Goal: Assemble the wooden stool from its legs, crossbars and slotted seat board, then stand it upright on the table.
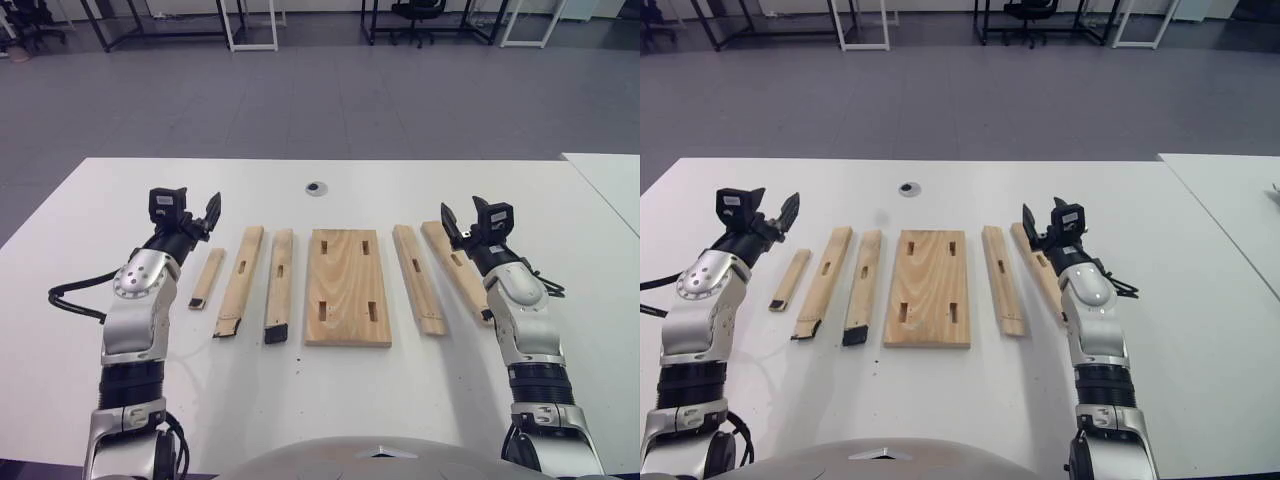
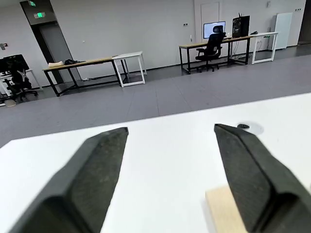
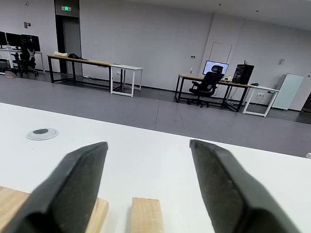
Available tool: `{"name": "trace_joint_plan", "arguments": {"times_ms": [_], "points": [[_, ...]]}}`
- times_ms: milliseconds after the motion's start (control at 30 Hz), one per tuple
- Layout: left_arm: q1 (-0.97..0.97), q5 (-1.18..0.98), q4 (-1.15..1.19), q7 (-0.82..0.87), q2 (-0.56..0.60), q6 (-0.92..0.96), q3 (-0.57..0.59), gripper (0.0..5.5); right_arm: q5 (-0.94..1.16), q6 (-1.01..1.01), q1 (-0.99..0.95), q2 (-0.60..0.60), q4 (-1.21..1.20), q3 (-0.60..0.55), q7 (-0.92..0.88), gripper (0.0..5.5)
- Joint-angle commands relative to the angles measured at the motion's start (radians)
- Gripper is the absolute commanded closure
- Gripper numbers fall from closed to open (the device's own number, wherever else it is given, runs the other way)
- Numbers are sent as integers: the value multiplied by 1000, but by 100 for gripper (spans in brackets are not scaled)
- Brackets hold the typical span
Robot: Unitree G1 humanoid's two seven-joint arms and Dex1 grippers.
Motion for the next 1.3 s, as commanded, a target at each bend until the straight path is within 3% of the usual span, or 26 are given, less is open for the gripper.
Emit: {"name": "trace_joint_plan", "arguments": {"times_ms": [33, 167, 433, 833, 967, 1100, 1233, 1300], "points": [[156, -4, 16, -47, 47, 132, 14, 164, -11, 0, -5, -10, 12, -3, -3, 234], [191, -53, 20, -61, 40, 233, 45, 164, -17, 4, 1, -7, 15, -3, -3, 234], [238, -42, -5, -117, 31, 256, -43, 164, -16, 16, 6, -11, 37, -3, 6, 234], [270, 60, 94, -57, 67, 197, -63, 377, -17, 24, 0, 4, 68, 4, -2, 234], [220, 41, 141, -37, 54, 74, 0, 421, 20, 54, -5, 20, 30, 14, 28, 234], [10, -82, -38, -131, 2, -66, -25, 421, 464, 338, -47, 126, -281, -2, 130, 234], [-171, -122, -140, -197, -140, -101, -224, 421, 832, 586, -159, 238, -343, 6, 69, 234], [-185, -80, -160, -236, -139, -115, -303, 421, 925, 641, -205, 273, -331, -6, 8, 234]]}}
